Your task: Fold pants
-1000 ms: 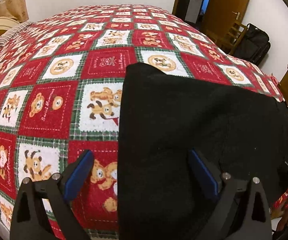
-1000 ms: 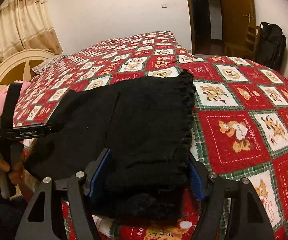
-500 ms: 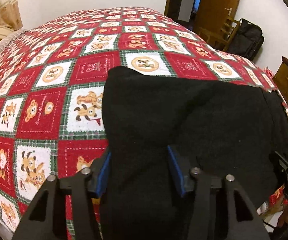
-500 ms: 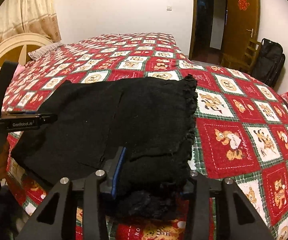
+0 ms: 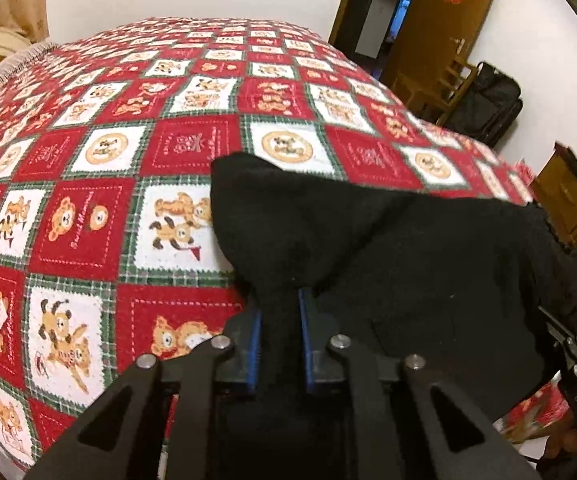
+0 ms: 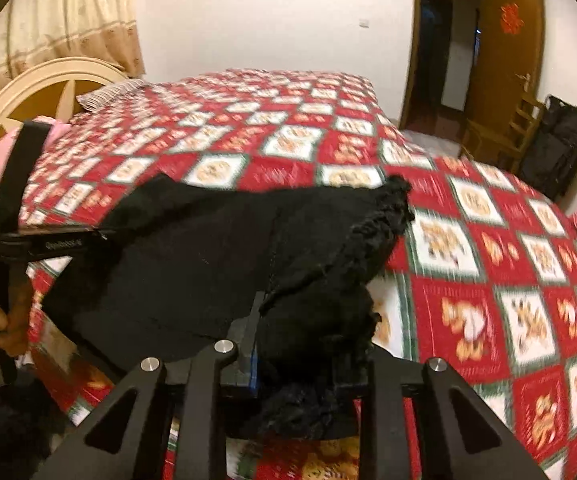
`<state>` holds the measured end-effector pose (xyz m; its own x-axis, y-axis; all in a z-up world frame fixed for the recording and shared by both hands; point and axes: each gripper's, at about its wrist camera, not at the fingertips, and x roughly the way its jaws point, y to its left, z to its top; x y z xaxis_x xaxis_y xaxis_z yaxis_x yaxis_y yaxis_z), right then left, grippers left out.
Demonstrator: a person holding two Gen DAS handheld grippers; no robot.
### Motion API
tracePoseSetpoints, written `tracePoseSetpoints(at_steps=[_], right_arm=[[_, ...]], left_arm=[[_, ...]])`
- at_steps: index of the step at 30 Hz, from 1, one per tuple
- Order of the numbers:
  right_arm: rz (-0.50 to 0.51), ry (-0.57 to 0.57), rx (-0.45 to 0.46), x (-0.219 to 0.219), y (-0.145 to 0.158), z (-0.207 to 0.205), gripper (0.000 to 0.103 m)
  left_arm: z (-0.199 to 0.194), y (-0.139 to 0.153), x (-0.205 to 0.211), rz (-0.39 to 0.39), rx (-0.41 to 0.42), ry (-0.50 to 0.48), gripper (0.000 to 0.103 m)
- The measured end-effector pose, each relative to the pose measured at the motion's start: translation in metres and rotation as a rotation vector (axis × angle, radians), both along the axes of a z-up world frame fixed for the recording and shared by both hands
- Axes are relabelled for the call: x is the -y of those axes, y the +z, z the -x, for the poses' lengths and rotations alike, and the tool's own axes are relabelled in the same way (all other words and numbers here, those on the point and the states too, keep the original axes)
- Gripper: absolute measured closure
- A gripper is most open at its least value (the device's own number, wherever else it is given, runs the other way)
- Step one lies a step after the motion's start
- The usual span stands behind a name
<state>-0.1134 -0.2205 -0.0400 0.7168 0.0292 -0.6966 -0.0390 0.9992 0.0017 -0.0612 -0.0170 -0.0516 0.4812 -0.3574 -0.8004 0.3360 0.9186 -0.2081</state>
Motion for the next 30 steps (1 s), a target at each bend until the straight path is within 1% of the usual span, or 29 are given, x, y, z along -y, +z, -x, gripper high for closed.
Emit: tracePoseSetpoints(at_steps=[5,7,8,9,11,12,14,16,17,18,19,20,21,22,24,26,28,29,30], right_arm=[[0.008,0.075,0.03,-0.019,0.029,-0.016,0.079],[0.022,0.102,0.042,-0.026,0.038,-0.023,0.079],[0.026,0.117,0.048,-0.03,0.043,-0.027,0.079],[0.024,0.134,0.053,-0.034,0.048,-0.033,0.079],[0.029,0.165,0.061,-0.041,0.055,-0.042,0.079],[0.043,0.174,0.068,-0.045,0.057,-0.046,0.079],[0.063,0.18,0.059,-0.048,0.059,-0.052,0.079],[0.054,0.171,0.042,-0.043,0.057,-0.053,0.079],[0.052,0.159,0.031,-0.038,0.055,-0.051,0.079],[0.05,0.146,0.021,-0.033,0.052,-0.048,0.079],[0.046,0.132,0.01,-0.027,0.049,-0.046,0.079],[0.042,0.117,-0.002,-0.022,0.045,-0.042,0.079],[0.031,0.095,-0.019,-0.015,0.039,-0.036,0.079],[0.021,0.078,-0.032,-0.009,0.033,-0.031,0.079],[-0.007,0.043,-0.059,0.003,0.019,-0.022,0.079],[-0.029,0.017,-0.072,0.012,0.009,-0.015,0.079],[-0.059,0.003,-0.067,0.017,0.001,-0.009,0.078],[-0.079,-0.001,-0.061,0.02,-0.002,-0.005,0.076],[-0.111,-0.009,-0.055,0.023,-0.004,-0.003,0.071]], left_arm=[[-0.008,0.019,-0.013,0.078,0.004,0.009,0.088],[-0.012,0.027,-0.02,0.091,0.019,0.025,0.093],[-0.014,0.032,-0.023,0.092,0.033,0.033,0.094],[-0.016,0.041,-0.03,0.089,0.068,0.049,0.098],[-0.019,0.055,-0.04,0.077,0.128,0.076,0.098],[-0.024,0.062,-0.047,0.067,0.14,0.085,0.098],[-0.031,0.067,-0.058,0.054,0.139,0.111,0.098],[-0.036,0.064,-0.068,0.025,0.128,0.122,0.097],[-0.038,0.06,-0.07,0.022,0.112,0.114,0.094],[-0.041,0.051,-0.072,0.027,0.071,0.096,0.089],[-0.043,0.042,-0.071,0.032,0.037,0.082,0.08],[-0.044,0.033,-0.07,0.033,0.001,0.068,0.075],[-0.044,0.022,-0.066,0.03,-0.041,0.051,0.064],[-0.043,0.011,-0.059,0.034,-0.081,0.027,0.059],[-0.038,0.0,-0.049,0.047,-0.117,-0.001,0.058],[-0.033,-0.013,-0.034,0.05,-0.153,-0.04,0.055],[-0.031,-0.023,-0.027,0.043,-0.174,-0.041,0.046],[-0.03,-0.024,-0.026,0.045,-0.166,-0.036,0.044],[-0.028,-0.024,-0.023,0.046,-0.146,-0.032,0.041]])
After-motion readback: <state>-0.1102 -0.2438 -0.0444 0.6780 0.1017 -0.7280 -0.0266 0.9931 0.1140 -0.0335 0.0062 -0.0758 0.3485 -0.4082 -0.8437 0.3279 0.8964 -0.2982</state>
